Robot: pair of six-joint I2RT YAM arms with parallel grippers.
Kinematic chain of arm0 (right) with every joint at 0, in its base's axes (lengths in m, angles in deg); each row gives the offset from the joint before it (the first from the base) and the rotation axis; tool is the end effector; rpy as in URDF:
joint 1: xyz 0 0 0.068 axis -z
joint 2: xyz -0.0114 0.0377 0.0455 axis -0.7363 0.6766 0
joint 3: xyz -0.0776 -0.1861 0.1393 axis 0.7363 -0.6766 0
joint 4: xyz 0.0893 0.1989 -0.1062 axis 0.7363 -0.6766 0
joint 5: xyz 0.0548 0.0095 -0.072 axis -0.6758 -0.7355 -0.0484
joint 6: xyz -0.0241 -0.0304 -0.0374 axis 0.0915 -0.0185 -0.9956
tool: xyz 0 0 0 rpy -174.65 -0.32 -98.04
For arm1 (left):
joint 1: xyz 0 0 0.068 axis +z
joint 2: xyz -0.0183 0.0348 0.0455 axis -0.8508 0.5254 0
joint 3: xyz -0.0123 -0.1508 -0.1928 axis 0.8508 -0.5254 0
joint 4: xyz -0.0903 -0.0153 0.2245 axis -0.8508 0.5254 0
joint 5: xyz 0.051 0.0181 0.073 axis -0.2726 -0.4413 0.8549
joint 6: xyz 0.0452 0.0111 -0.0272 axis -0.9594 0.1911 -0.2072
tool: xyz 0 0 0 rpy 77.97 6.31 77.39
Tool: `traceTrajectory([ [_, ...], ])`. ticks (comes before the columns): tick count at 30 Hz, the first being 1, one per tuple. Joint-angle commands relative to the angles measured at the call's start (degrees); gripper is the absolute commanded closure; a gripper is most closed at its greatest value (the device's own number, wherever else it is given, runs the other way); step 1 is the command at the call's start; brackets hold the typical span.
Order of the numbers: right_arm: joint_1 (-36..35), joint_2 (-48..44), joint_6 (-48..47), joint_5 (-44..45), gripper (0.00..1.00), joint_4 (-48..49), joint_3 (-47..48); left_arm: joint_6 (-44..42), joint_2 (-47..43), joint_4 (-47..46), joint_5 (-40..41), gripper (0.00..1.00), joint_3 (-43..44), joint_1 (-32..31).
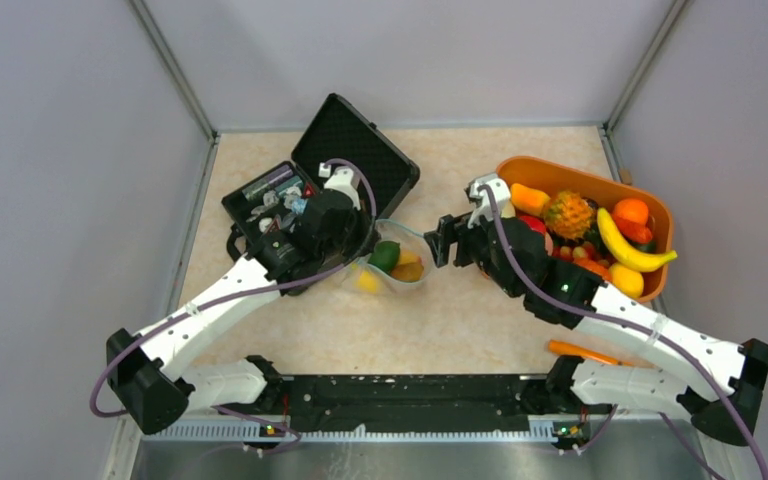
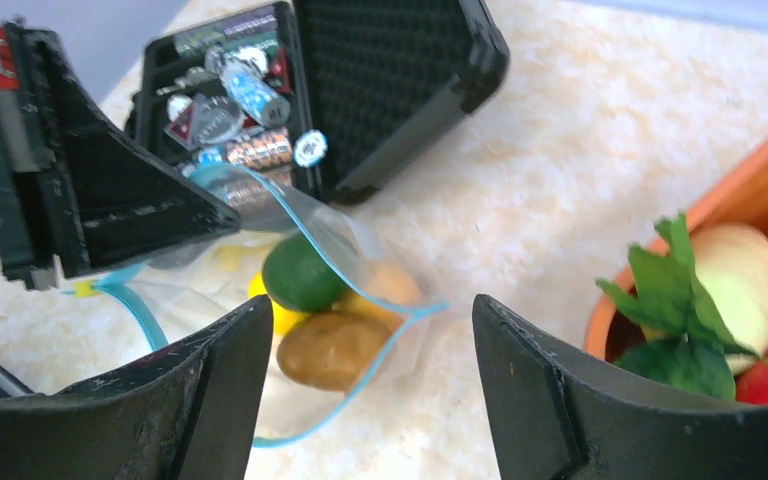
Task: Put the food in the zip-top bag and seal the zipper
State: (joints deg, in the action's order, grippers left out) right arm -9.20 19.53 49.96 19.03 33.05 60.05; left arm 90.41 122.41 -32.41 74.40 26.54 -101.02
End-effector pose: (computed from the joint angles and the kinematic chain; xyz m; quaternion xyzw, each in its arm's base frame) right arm 0.1318 0.1742 0.3367 -0.1532 0.7646 0.2250 0.5841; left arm 0.1881 -0.1669 0.3096 0.0182 0.8739 -0.2586 0.4113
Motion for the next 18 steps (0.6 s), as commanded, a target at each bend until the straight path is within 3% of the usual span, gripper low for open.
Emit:
traceTrajectory([
  [1,-0.64,-1.45,9.6,4.23,0.3,-11.01,1.99,0.67,-1.49,-3.86,-1.49,1.0,-0.49,0.42],
  [6,-0.52,-1.76,15.13,-0.38,0.31,-7.85,-2.18,0.0,-1.19,-5.23,-4.33,1.0,-0.45,0.44],
  [10,1.36,2.86,17.49,-1.66,0.42,-9.72,0.16,-0.54,-1.83,-5.38,-4.64,1.0,-0.5,0.44],
  [15,2.96,8.08,19.0,-4.45,0.49,-11.06,3.64,-0.4,-3.25,-4.96,-3.52,1.0,-1.48,0.42],
  [18,3.12,8.71,18.39,-5.41,0.6,-8.79,3.07,-0.14,-4.11,-5.4,-3.55,1.0,-2.32,0.44],
])
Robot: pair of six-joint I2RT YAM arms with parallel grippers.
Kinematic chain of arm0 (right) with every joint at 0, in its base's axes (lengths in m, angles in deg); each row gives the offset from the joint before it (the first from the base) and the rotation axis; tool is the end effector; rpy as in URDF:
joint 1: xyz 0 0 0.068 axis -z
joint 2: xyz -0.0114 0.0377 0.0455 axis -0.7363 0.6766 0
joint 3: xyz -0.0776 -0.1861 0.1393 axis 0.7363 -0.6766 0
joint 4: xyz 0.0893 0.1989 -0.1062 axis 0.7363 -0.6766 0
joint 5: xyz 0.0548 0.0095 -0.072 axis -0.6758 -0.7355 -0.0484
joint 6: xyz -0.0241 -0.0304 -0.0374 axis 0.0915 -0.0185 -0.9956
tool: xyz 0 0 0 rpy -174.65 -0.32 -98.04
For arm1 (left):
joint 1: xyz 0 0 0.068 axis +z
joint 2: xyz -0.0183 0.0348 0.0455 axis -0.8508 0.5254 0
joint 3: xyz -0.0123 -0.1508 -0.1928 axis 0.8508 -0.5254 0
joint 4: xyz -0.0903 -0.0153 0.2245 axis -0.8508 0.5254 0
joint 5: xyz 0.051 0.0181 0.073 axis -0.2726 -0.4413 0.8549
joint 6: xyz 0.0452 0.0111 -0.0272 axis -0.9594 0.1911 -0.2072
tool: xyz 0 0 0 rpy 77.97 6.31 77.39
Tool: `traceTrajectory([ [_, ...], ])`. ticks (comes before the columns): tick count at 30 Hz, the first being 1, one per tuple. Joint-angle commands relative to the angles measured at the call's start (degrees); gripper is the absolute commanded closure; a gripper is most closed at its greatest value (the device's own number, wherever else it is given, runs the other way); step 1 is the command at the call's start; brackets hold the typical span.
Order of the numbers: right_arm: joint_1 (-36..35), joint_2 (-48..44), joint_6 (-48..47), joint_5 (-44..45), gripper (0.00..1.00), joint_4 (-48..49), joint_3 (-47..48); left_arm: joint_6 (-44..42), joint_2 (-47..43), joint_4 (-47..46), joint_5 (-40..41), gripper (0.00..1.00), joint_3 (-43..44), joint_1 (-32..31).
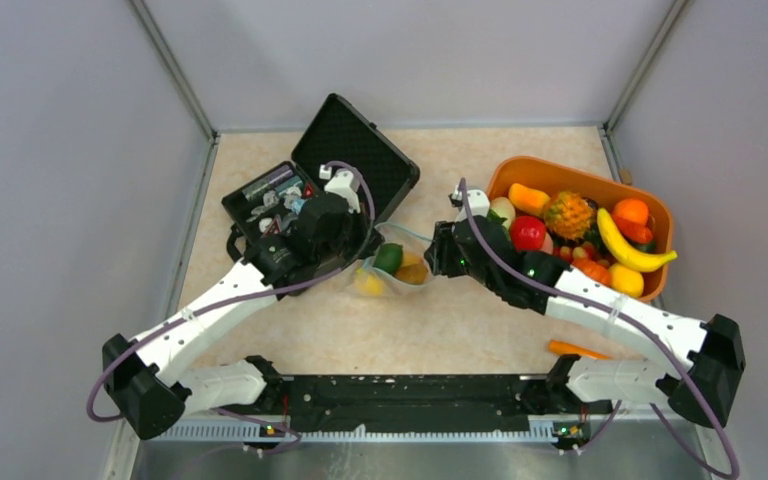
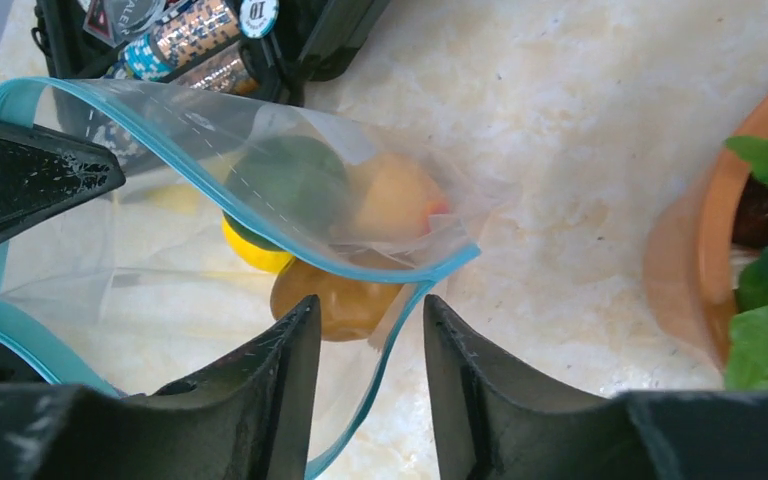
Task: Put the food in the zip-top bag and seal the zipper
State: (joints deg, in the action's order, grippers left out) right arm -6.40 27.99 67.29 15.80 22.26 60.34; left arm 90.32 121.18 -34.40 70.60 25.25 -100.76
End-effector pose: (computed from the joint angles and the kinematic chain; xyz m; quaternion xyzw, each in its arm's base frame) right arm 0.1518 0.1866 0.2886 -0.0753 0.8643 0.2105 0.4506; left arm 0.1854 -0.1661 0.3104 0.0319 0.8663 -0.2899 0.4056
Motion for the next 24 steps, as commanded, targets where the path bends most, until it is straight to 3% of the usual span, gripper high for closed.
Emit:
traceTrajectory([
  [1,0.36,0.5,0.28,-2.05,0.68,2.82,2.88,-0.25,-3.11,-3.57,-0.12,1.0,-1.29,0.18],
  [5,0.61,1.66,-4.52,0.56,0.94,2.86,7.47,-1.45,-3.47,-4.03,-2.4,1.0,-1.45,0.18],
  [7,0.7,2.56,-7.34,1.65,1.0,2.46,10.89,-2.53,-3.64,-3.8,-3.64,1.0,-1.42,0.14],
  [11,0.79,2.94,-11.06,-1.9,1.0,5.07,15.67,-3.77,-4.81,-2.19,-5.67,1.0,-1.52,0.18],
  [16,1.21,3.76,-11.9,-5.3,1.0,6.84,16.55,-5.01,-9.01,0.36,-1.68,1.0,-1.16,0.18],
  [21,2.35,7.96,-12.8,-4.01,1.0,1.92,18.63,-10.98,-11.7,-2.7,-14.38,1.0,-0.25,0.17],
  [24,3.33,8.09,-12.96,-3.94,1.0,2.64,17.62,-11.14,-11.76,-3.5,-17.6,1.0,0.47,0.09],
])
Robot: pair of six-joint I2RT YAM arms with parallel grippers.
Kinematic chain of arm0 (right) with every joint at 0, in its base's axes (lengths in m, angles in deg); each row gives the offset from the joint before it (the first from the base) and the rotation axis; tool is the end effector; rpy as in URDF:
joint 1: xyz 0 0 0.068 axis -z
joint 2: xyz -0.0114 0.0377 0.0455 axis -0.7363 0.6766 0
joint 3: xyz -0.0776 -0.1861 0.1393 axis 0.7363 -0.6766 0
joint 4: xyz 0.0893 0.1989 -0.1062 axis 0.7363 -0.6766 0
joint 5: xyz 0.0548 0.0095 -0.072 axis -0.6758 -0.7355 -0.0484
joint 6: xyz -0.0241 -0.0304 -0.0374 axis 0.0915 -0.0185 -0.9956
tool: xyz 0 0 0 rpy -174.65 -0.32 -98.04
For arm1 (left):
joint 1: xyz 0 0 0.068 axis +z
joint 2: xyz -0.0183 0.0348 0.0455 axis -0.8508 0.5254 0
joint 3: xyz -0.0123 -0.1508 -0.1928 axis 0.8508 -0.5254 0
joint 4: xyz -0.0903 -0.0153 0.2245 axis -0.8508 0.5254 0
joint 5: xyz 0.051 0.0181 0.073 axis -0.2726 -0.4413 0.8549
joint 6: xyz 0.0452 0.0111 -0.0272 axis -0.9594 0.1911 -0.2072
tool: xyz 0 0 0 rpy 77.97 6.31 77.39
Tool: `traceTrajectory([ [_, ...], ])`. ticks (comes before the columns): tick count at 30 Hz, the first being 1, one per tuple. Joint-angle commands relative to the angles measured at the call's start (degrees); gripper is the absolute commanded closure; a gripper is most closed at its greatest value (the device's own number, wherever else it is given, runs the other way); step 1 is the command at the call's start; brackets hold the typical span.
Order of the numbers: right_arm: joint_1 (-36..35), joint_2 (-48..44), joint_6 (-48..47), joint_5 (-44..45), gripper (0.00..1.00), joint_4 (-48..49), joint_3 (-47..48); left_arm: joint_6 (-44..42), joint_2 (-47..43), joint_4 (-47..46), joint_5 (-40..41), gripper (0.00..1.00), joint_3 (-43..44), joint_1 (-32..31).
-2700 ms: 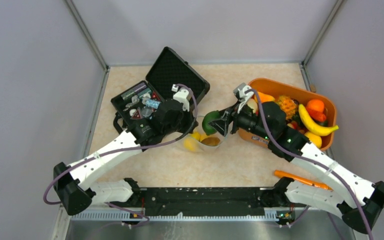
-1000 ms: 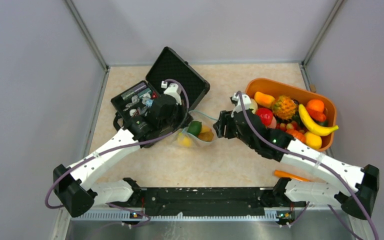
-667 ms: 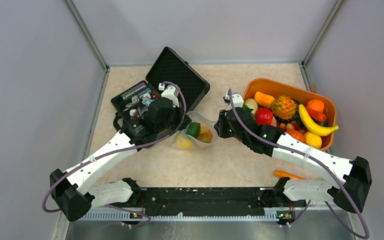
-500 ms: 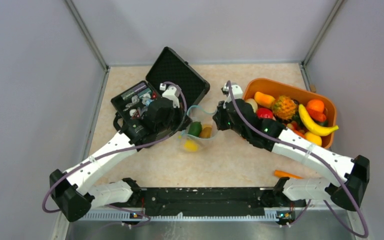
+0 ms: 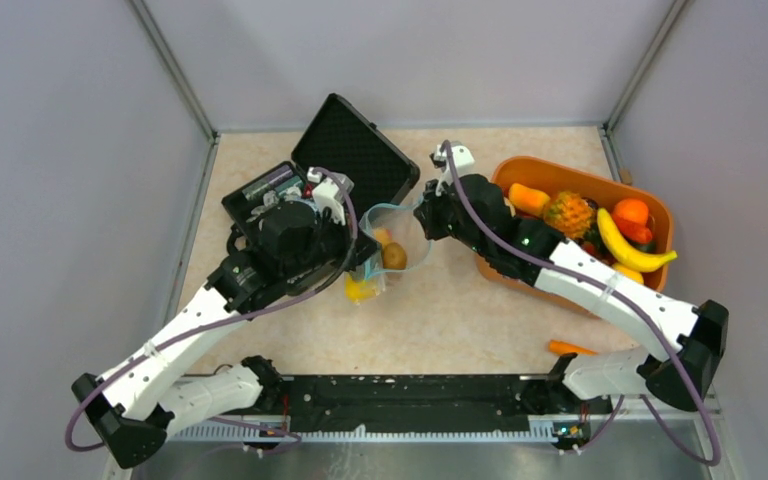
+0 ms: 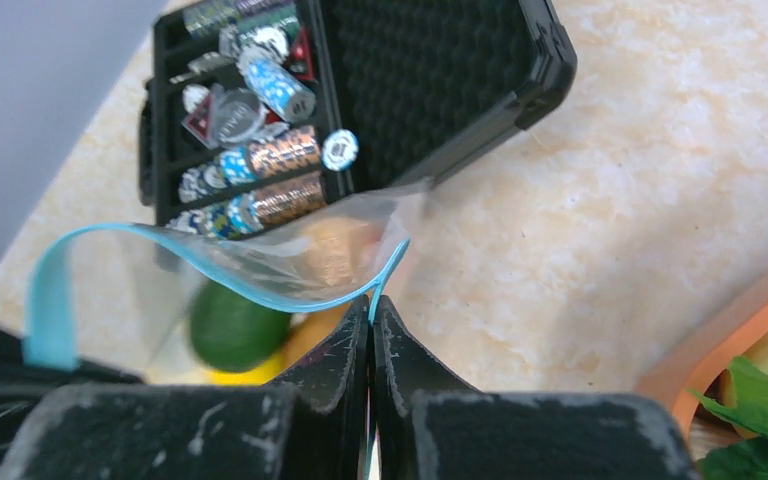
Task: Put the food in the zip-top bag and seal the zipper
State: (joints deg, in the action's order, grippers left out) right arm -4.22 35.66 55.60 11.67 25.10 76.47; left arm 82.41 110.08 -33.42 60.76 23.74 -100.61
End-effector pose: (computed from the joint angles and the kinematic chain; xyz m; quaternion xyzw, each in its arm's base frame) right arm 0.1779 0.2088 0.3527 -0.1395 0.8093 0.2364 0.5192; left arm 0.1508 -0.1419 0.3406 0.1310 0.8164 -0.3564 0.4351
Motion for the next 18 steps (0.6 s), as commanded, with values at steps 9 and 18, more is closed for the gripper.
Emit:
traceTrajectory([
  [9,4.48,0.95,-1.35,-6.58,0.77,0.77,-3.69,0.72,3.49,-2.06,-2.15,1.0,0.44,-0.06],
  [18,5.18,-8.18,-5.18,-6.66,0.29,-4.76,-2.68,5.02,6.69,-7.19,1.32,1.0,-3.91,-0.06],
])
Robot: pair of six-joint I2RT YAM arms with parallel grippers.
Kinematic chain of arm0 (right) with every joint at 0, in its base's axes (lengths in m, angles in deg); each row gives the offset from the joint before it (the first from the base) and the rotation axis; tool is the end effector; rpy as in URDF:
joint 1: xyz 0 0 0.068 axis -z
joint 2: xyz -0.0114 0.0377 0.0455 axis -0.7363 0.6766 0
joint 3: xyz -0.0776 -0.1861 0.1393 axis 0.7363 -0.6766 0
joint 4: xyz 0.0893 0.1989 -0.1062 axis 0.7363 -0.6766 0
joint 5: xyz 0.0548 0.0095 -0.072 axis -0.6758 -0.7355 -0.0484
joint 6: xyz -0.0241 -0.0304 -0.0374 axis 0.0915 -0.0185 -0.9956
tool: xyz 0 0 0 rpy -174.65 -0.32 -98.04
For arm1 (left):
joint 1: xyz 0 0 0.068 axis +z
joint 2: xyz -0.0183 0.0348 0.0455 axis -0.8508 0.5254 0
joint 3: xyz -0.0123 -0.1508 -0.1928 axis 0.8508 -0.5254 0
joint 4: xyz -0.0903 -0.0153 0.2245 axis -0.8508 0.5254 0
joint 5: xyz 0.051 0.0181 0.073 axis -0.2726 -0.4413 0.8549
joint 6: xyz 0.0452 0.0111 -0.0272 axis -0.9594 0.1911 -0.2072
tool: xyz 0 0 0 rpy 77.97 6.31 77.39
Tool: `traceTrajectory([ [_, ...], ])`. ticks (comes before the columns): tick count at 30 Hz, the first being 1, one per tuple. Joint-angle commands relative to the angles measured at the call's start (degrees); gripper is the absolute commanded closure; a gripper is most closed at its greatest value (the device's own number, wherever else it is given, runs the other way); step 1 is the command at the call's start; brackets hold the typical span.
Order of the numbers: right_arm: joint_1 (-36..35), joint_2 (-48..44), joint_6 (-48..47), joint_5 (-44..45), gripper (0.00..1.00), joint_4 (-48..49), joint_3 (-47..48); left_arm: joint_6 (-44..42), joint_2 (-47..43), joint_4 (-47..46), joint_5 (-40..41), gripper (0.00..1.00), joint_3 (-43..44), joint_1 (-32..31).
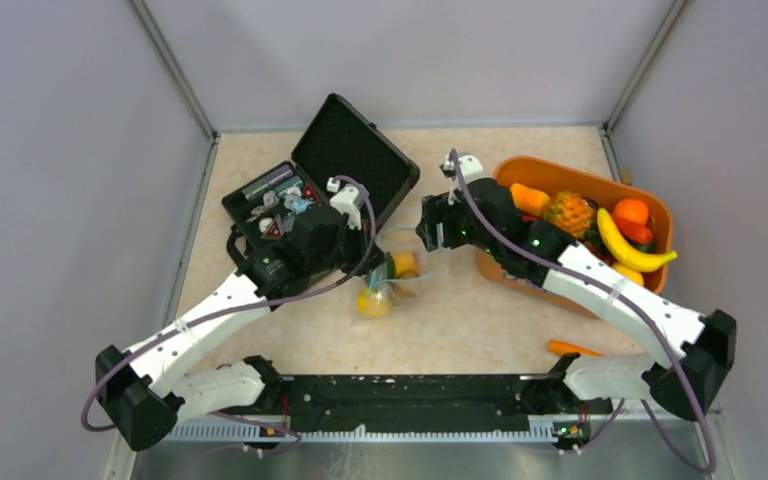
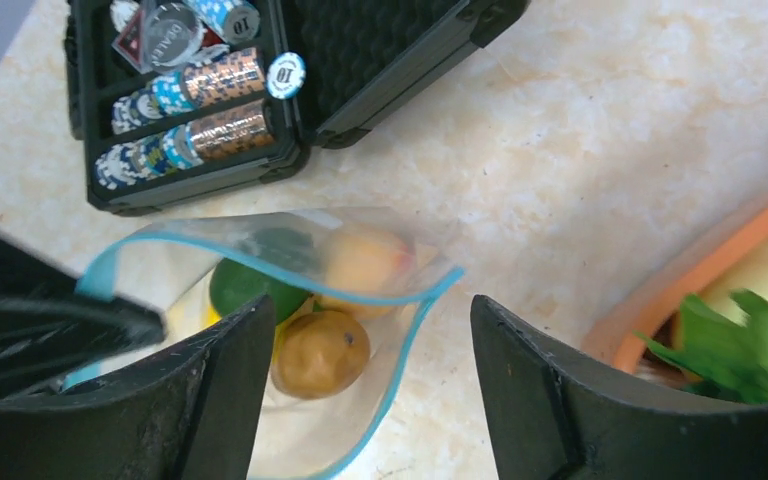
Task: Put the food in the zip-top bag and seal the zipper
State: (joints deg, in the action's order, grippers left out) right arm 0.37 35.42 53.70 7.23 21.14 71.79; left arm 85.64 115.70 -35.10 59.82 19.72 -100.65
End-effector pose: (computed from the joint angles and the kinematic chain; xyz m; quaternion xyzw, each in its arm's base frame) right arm 0.1896 0.1931 0.3201 -0.1581 0.8471 0.1977 0.4672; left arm 0.1668 -0.1575 0.3013 0.1129 0.8560 -0.3405 0.3722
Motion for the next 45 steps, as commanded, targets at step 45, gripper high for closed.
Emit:
traceTrajectory([
  [45,48.54,-8.08,3.1,-28.5,0.17,-3.03,-14.93,-3.63,0.74,-2.45,4.16,1.0,3.84,0.33],
])
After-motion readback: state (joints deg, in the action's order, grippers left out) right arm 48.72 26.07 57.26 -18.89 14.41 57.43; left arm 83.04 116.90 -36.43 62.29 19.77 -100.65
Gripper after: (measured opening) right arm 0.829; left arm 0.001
